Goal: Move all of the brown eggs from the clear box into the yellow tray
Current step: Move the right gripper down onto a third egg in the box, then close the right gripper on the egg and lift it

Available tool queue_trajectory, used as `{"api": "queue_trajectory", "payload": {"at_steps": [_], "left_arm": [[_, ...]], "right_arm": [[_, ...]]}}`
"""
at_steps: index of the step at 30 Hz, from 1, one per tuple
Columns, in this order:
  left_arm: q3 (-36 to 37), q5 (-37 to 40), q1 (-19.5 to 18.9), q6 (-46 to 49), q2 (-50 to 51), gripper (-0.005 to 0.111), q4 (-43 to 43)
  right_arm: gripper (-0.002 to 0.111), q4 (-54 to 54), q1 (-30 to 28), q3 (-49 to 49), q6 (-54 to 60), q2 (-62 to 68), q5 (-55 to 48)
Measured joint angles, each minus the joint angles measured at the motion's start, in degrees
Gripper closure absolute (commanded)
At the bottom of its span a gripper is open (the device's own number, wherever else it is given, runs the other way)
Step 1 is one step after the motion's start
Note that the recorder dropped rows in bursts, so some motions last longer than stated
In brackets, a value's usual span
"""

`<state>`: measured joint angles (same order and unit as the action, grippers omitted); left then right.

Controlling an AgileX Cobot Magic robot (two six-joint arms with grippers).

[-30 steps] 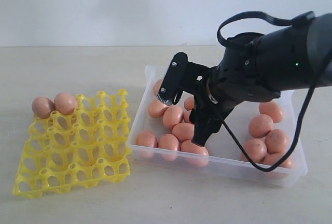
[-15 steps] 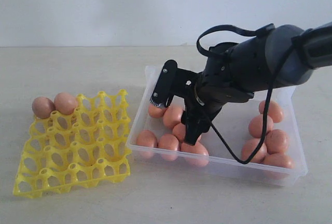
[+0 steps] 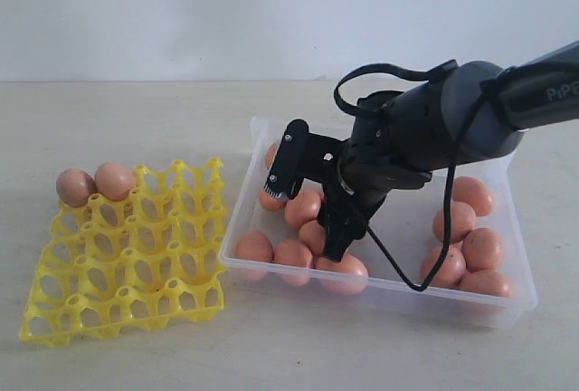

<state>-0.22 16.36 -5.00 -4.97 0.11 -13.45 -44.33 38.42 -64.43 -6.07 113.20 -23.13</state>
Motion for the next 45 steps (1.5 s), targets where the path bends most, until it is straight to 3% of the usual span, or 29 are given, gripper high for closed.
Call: {"api": "queue_trajectory", "payload": {"at_steps": [2,7,18,24,33,41,45], "left_arm": [[0.00,0.00,0.00,0.00,0.00,0.085,0.00],[0.00,0.00,0.00,0.00,0.00,0.085,0.00],[0.00,0.00,0.00,0.00,0.00,0.085,0.00],[0.00,0.00,0.00,0.00,0.00,0.085,0.00],[0.00,0.00,0.00,0.00,0.00,0.085,0.00],[0.00,0.00,0.00,0.00,0.00,0.085,0.00],[0.00,0.00,0.00,0.00,0.00,0.085,0.00]], "right_arm": [[0.065,0.00,-0.04,0.00,0.00,0.34,0.00],[0.108,0.00,-0.04,-0.04,0.00,0.83,0.00],[0.108,0.10,-0.39,0.07,-2.61,-0.71,-0.15],[0.108,0.43,-0.76,0.07,-6.04,-9.23,1.56],[0.108,6.16,0.13,0.14,-16.82,-17.08,21.29],[0.108,6.91,2.84,0.42,-24.22,-14.40,43.76],[0.108,5.72,3.10,0.41,-27.60,-11.39,49.11]]}}
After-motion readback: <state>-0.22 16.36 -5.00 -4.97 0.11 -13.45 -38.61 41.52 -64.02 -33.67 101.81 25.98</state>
